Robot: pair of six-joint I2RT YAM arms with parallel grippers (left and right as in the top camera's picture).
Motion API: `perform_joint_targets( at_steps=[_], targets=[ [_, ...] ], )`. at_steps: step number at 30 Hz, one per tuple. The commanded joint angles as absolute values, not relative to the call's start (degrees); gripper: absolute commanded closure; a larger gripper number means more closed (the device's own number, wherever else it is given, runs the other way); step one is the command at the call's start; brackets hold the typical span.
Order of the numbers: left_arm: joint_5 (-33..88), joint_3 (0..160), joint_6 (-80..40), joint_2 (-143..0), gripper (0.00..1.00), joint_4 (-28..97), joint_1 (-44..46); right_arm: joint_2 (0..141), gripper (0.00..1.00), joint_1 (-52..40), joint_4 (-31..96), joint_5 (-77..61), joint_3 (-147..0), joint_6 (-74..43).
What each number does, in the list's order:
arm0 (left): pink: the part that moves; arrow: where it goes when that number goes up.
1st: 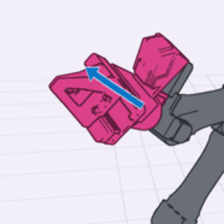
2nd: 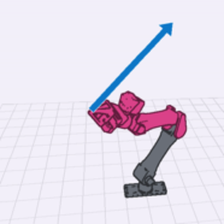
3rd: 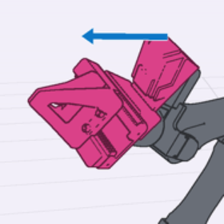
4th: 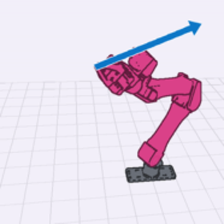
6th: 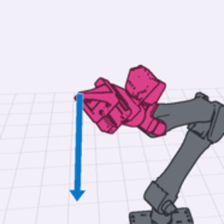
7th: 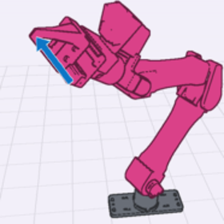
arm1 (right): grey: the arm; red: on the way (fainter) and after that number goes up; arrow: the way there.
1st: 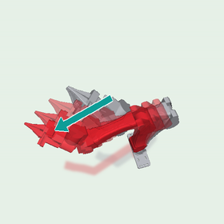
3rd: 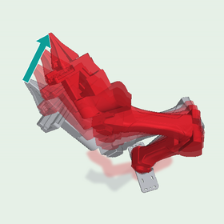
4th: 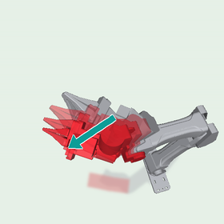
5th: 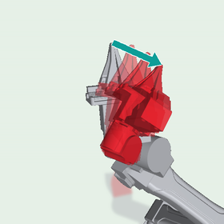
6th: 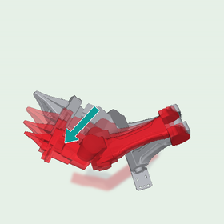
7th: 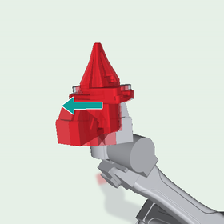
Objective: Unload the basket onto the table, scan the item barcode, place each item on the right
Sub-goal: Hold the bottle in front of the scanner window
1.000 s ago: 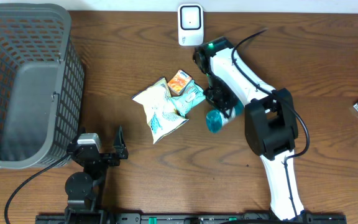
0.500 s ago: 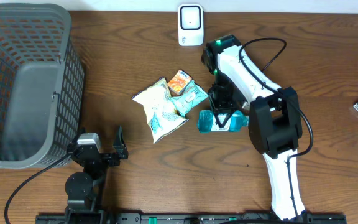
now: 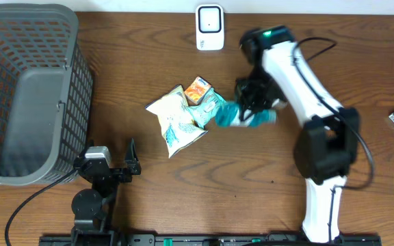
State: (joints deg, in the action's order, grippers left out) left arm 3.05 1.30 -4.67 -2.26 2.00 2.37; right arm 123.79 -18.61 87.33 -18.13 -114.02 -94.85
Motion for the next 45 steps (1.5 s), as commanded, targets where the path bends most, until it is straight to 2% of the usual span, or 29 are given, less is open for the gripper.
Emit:
perform_joint_targets(
  at_steps=[1, 6, 13, 22, 29, 36, 40, 45],
  targets=[
    [2.96, 0.23, -4.99, -2.11, 0.03, 3.77, 2.5, 115.24, 0.99, -19.57, 72.4, -10.46, -114.69, -84.36],
    [2.96, 0.23, -4.99, -2.11, 0.02, 3.77, 2.5, 114.91, 0.99, -23.27, 50.57, -6.0, -114.63, -74.46],
    [2.96, 0.23, -4.99, -2.11, 0.02, 3.77, 2.5, 119.96, 0.99, -28.97, 33.89, 10.26, -114.63, -68.84],
    [2.96, 0.23, -4.99, -2.11, 0.02, 3.77, 2.5, 130.89, 0.99, -27.27, 8.03, 7.49, -114.63, -61.78],
    [2.96, 0.23, -4.99, -2.11, 0.02, 3.77, 2.5, 138.85, 0.99, -23.79, -6.9, 3.81, -114.63, -63.46],
    [2.96, 0.23, -4.99, -2.11, 0.02, 3.77, 2.5, 141.03, 0.99, -22.2, -9.78, 0.97, -114.65, -66.06],
    [2.96, 0.23, -4.99, -2.11, 0.02, 3.77, 2.5, 138.67, 0.99, -22.04, -9.72, -0.97, -114.65, -58.5],
    [2.96, 0.23, -4.99, -2.11, 0.02, 3.77, 2.5, 131.31, 0.99, -20.25, 0.03, -0.36, -114.65, -49.56]
  ],
)
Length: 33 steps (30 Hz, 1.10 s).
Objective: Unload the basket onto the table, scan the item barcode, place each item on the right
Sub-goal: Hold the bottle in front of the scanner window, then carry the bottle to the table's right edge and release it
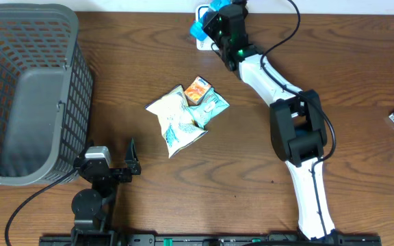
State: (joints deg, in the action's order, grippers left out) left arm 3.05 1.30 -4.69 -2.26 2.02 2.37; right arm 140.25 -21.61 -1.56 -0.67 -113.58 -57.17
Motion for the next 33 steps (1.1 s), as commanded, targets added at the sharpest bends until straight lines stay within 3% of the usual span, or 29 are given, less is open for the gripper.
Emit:
perform_joint_targets(
  at_steps=[1, 8, 13, 21, 25, 26, 28, 29, 30, 31, 32, 33],
  targets=[
    [2.96, 0.23, -4.99, -2.11, 0.02, 3.77, 2.5, 128.81, 0.99, -19.38, 4.14, 0.69, -114.65, -46.72],
    [2.96, 0.23, -4.99, -2.11, 0.02, 3.77, 2.5, 119.42, 0.99, -12.21, 30.52, 16.08, -114.65, -39.48],
    [2.96, 0.23, -4.99, -2.11, 0.02, 3.77, 2.5, 119.83, 0.98, -2.0, 49.65, 25.56, -114.61, -34.83],
    [2.96, 0.23, -4.99, -2.11, 0.02, 3.77, 2.5, 130.52, 0.9, 14.22, 54.04, 36.36, -114.58, -17.45],
    [2.96, 0.23, -4.99, -2.11, 0.02, 3.77, 2.5, 133.86, 0.88, 20.58, 56.23, 38.0, -114.58, -16.19],
    [2.96, 0.23, -4.99, -2.11, 0.02, 3.77, 2.5, 133.86, 0.83, 21.8, 56.4, 38.24, -114.58, -16.19],
    [2.96, 0.23, -4.99, -2.11, 0.02, 3.77, 2.5, 133.8, 0.59, 24.21, 56.45, 38.28, -114.61, -16.21],
    [2.96, 0.23, -4.99, -2.11, 0.02, 3.77, 2.5, 133.6, 0.37, 25.47, 57.04, 38.28, -114.63, -16.19],
    [2.96, 0.23, -4.99, -2.11, 0.02, 3.77, 2.5, 133.45, 0.28, 26.02, 57.6, 38.28, -114.65, -16.19],
    [2.96, 0.23, -4.99, -2.11, 0.02, 3.77, 2.5, 133.1, 0.09, 26.5, 58.28, 38.24, -114.67, -16.19],
    [2.96, 0.23, -4.99, -2.11, 0.02, 3.77, 2.5, 132.68, 0.01, 26.63, 58.74, 37.91, -114.67, -16.21],
    [2.96, 0.23, -4.99, -2.11, 0.02, 3.77, 2.5, 131.87, 0.01, 26.57, 58.98, 36.23, -114.69, -16.23]
  ],
)
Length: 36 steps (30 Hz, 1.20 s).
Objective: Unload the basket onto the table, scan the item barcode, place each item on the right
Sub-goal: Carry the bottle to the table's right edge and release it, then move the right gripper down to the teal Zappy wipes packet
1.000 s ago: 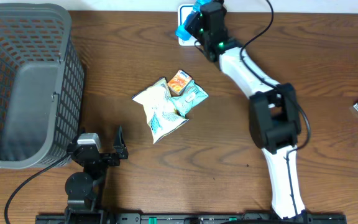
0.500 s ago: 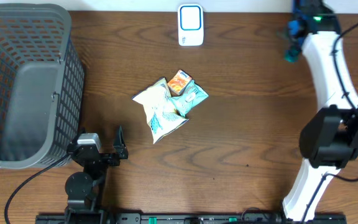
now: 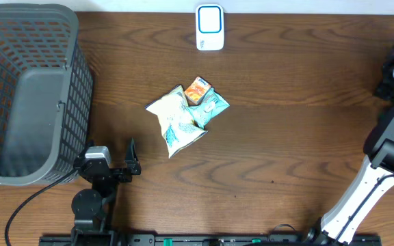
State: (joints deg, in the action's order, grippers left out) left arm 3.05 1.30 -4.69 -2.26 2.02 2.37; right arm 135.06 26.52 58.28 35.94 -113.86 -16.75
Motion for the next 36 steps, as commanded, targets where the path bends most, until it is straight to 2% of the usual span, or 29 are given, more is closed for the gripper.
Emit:
perform_joint_targets(
  at_steps=[1, 4, 8, 12, 20, 28, 30, 36],
  targets=[
    [2.96, 0.23, -4.99, -2.11, 0.02, 3.77, 2.5, 131.15, 0.01, 26.37, 58.96, 34.11, -114.72, -16.23],
    [2.96, 0.23, -4.99, -2.11, 0.02, 3.77, 2.5, 127.35, 0.01, 24.88, 58.89, 22.06, -114.76, -16.25],
    [2.96, 0.23, -4.99, -2.11, 0.02, 3.77, 2.5, 120.36, 0.01, 19.0, 60.53, -6.94, -114.76, -16.25],
    [2.96, 0.23, -4.99, -2.11, 0.02, 3.77, 2.5, 117.97, 0.01, 8.91, 61.41, -16.29, -114.76, -16.27],
    [2.96, 0.23, -4.99, -2.11, 0.02, 3.77, 2.5, 120.46, 0.01, -13.85, 64.73, -14.31, -114.54, -13.17],
    [2.96, 0.23, -4.99, -2.11, 0.02, 3.77, 2.5, 127.09, 0.03, -32.32, 67.05, 10.61, -114.52, -18.5],
    [2.96, 0.23, -4.99, -2.11, 0.02, 3.77, 2.5, 128.77, 0.04, -34.87, 66.76, 14.41, -114.52, -19.29],
    [2.96, 0.23, -4.99, -2.11, 0.02, 3.77, 2.5, 132.88, 0.06, -41.45, 66.72, 14.66, -114.52, -19.27]
  ],
)
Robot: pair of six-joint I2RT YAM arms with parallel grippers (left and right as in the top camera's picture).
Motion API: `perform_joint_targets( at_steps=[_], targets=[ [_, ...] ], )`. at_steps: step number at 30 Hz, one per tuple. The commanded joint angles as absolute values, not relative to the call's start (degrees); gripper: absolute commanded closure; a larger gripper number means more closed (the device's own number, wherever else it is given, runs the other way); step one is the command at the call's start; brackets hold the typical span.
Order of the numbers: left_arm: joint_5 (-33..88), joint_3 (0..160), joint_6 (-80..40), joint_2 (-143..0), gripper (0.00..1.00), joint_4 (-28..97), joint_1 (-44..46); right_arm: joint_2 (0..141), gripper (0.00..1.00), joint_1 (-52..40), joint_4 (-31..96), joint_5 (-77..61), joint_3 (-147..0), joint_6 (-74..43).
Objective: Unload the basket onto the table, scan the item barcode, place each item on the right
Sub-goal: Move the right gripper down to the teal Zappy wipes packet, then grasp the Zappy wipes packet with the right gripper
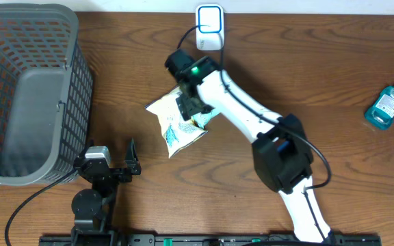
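A white barcode scanner (209, 26) stands at the table's far edge. In the middle lies a pile of snack packets, of which a white crumpled one (175, 126) shows best. My right gripper (192, 109) is down on the pile's right part, covering the orange packet; I cannot see whether its fingers are open or shut. A blue bottle (386, 102) lies at the far right of the table. My left gripper (133, 158) rests open near the front left, holding nothing.
A large grey mesh basket (67, 14) fills the left side. A small item lies at the right edge beside the bottle. The right arm stretches from the front middle up to the pile.
The right arm was at the far right edge; now it reaches over the snack pile. The blue bottle now lies on the table at the right. The left arm is unmoved.
The right gripper first held the blue bottle beside the snack pile, then held it at the scanner. After that the arm was at the far right edge. Now the bottle lies there and the gripper is on the pile.
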State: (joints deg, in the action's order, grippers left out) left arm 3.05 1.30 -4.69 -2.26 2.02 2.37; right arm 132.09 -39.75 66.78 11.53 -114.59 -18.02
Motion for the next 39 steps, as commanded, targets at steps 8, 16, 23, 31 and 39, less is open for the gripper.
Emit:
perform_joint_targets(
  at_steps=[8, 16, 23, 31, 39],
  targets=[
    [2.96, 0.23, -4.99, -2.11, 0.02, 3.77, 2.5, 134.19, 0.12, -43.92, 65.12, 18.68, -114.52, -20.43],
    [2.96, 0.23, -4.99, -2.11, 0.02, 3.77, 2.5, 134.67, 0.17, -43.18, 66.96, 23.24, -114.56, -29.39],
    [2.96, 0.23, -4.99, -2.11, 0.02, 3.77, 2.5, 132.27, 0.01, -37.87, 69.19, 8.45, -114.61, -56.12],
    [2.96, 0.23, -4.99, -2.11, 0.02, 3.77, 2.5, 132.27, 0.01, -30.33, 61.23, -7.31, -114.61, -63.2],
    [2.96, 0.23, -4.99, -2.11, 0.02, 3.77, 2.5, 132.27, 0.04, -31.09, 55.51, -3.99, -114.58, -49.23]
  ],
)
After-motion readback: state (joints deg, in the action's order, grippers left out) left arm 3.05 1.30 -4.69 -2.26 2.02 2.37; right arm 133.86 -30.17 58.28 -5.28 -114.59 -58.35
